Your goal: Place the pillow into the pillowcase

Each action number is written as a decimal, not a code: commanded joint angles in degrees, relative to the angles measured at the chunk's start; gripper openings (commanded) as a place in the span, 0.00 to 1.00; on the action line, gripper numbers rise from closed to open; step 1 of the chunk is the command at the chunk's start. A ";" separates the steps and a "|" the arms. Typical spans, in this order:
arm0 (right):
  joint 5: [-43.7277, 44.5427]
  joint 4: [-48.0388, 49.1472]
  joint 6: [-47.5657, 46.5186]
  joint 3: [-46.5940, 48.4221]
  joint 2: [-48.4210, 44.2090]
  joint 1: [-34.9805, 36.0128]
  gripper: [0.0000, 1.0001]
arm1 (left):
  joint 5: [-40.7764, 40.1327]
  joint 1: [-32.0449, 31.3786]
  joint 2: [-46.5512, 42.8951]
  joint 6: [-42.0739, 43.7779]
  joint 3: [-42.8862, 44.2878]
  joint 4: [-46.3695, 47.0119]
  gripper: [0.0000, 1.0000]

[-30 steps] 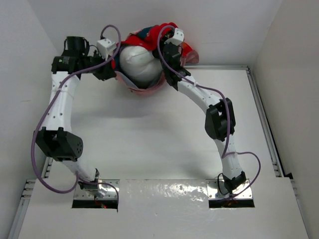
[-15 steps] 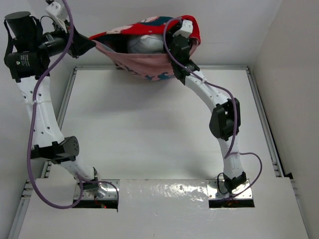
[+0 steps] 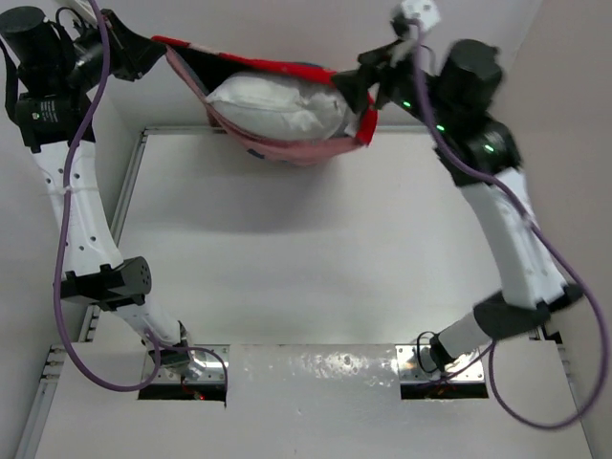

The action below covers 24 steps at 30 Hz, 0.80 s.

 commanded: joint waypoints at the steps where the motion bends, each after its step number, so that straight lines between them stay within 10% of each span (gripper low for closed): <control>1: -5.76 -4.83 -3.90 -5.03 -10.53 -0.46 0.59 | -1.41 0.44 -1.79 -7.75 4.66 13.06 0.00; 2: -4.52 -4.40 -3.81 -7.24 -12.28 -0.37 0.31 | -1.06 0.44 -1.96 -8.55 4.75 13.68 0.00; 4: -2.32 -4.39 -3.55 -13.64 -16.68 -0.37 0.21 | -0.53 0.44 -2.31 -9.69 4.40 15.26 0.00; 12: -3.20 2.96 6.45 -48.60 -28.63 4.01 0.76 | 0.61 0.35 -4.16 -12.95 2.73 17.81 0.00; 24: 15.68 41.62 25.71 -75.11 -30.06 26.08 0.99 | 0.53 1.41 -4.77 -12.51 2.20 17.46 0.00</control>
